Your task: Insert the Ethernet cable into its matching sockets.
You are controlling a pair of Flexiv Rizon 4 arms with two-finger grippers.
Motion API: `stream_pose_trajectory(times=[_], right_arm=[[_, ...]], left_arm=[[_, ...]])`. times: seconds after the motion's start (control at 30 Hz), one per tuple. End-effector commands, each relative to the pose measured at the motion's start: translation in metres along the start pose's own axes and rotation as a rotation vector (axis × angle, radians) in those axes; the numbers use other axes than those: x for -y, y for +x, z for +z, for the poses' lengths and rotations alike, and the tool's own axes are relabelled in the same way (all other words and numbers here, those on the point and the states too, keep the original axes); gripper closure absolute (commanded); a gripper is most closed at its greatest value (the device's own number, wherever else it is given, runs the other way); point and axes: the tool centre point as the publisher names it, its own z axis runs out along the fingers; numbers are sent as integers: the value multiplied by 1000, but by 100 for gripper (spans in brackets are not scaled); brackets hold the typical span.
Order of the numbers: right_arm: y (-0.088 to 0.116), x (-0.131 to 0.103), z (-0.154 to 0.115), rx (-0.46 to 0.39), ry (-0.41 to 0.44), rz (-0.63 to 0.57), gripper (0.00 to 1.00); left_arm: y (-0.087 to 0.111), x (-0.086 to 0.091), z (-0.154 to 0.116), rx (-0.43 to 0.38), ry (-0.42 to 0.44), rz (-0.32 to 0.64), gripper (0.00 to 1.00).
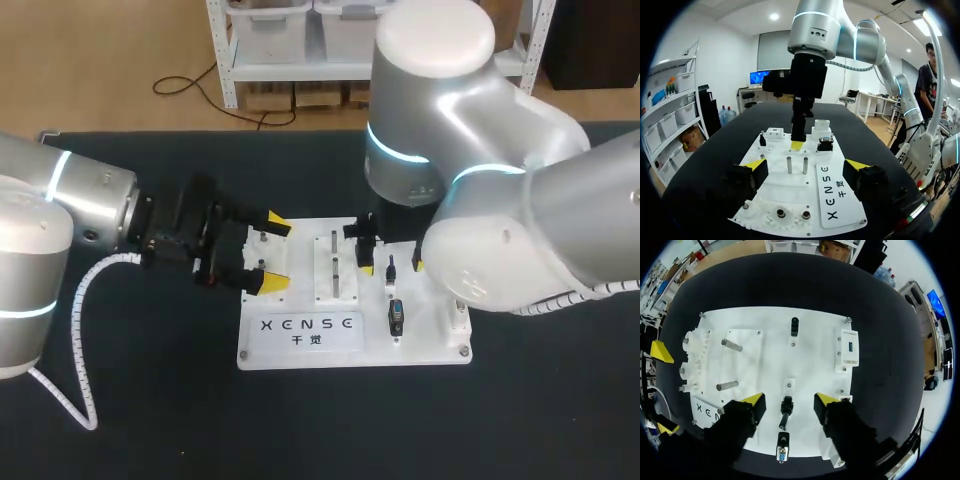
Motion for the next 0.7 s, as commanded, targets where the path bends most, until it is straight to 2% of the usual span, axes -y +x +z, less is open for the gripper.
stream_pose_trajectory(times=[0.03,0.23,0.33,0.4,0.7], right_arm=[[3,-2,-1,-1,-1,-6,67],[4,-3,-1,-6,-6,-17,69],[3,-3,-1,-4,-6,-21,83],[3,-3,0,-3,-8,-22,100],[4,0,-2,4,-15,-38,100]], left_arm=[[1,0,0,3,-1,2,0],[1,0,0,3,-1,2,0],[1,0,0,3,-1,2,0],[1,0,0,3,-1,2,0],[1,0,0,3,-1,2,0]])
